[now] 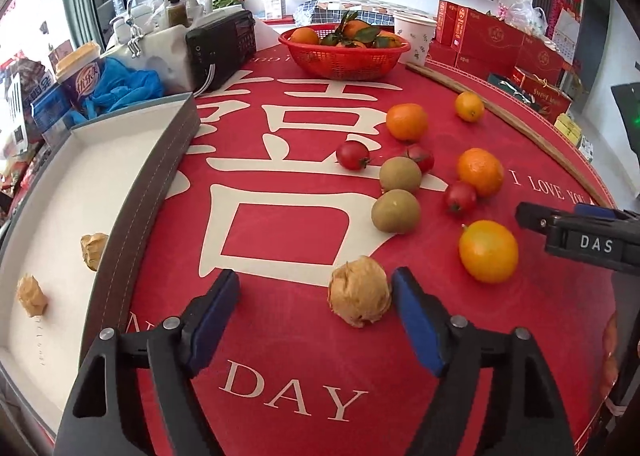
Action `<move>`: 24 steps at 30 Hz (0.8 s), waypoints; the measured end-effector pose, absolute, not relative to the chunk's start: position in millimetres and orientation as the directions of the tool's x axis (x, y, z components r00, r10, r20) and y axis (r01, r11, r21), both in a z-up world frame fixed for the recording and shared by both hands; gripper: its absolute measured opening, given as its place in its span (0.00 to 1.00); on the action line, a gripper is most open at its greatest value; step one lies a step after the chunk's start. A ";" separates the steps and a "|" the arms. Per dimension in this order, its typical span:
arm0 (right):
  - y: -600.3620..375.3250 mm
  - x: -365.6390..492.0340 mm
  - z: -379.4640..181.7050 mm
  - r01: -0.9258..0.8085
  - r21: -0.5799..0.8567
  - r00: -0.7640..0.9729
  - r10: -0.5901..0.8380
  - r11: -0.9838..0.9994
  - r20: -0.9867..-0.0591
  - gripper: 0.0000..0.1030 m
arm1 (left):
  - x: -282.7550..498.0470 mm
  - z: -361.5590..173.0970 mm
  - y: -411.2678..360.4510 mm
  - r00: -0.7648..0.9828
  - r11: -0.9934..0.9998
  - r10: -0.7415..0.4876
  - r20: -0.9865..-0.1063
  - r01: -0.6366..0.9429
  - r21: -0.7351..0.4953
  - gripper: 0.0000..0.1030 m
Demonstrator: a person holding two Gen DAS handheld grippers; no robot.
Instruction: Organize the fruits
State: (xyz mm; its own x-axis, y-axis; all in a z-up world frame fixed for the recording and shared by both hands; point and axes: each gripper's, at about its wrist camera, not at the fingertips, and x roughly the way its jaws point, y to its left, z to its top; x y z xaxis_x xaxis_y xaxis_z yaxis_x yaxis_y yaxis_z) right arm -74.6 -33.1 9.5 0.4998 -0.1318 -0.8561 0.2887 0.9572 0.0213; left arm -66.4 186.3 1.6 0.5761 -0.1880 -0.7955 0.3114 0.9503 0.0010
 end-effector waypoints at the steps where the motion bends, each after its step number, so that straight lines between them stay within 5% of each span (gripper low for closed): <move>1: -33.1 -74.6 9.5 0.288 0.021 0.499 -0.131 0.957 -0.856 1.00 | -65.8 1.3 187.2 0.574 0.951 -0.190 -0.796 0.309 -0.004 0.80; 8: -33.2 -74.8 9.4 0.289 0.021 0.500 -0.132 0.957 -0.856 1.00 | -64.5 0.1 188.9 0.571 0.957 -0.173 -0.802 0.289 0.000 0.89; 24: -33.2 -75.5 9.5 0.290 0.022 0.503 -0.133 0.957 -0.854 1.00 | -64.1 0.0 189.2 0.570 0.958 -0.173 -0.803 0.288 -0.002 0.89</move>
State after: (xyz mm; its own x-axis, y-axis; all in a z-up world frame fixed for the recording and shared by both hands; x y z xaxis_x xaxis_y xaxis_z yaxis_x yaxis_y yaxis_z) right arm -75.5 -33.2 9.5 0.5026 -0.1327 -0.8543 0.2896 0.9569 0.0217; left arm -64.1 189.2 0.0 0.5702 -0.1728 -0.8031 0.2879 0.9576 -0.0016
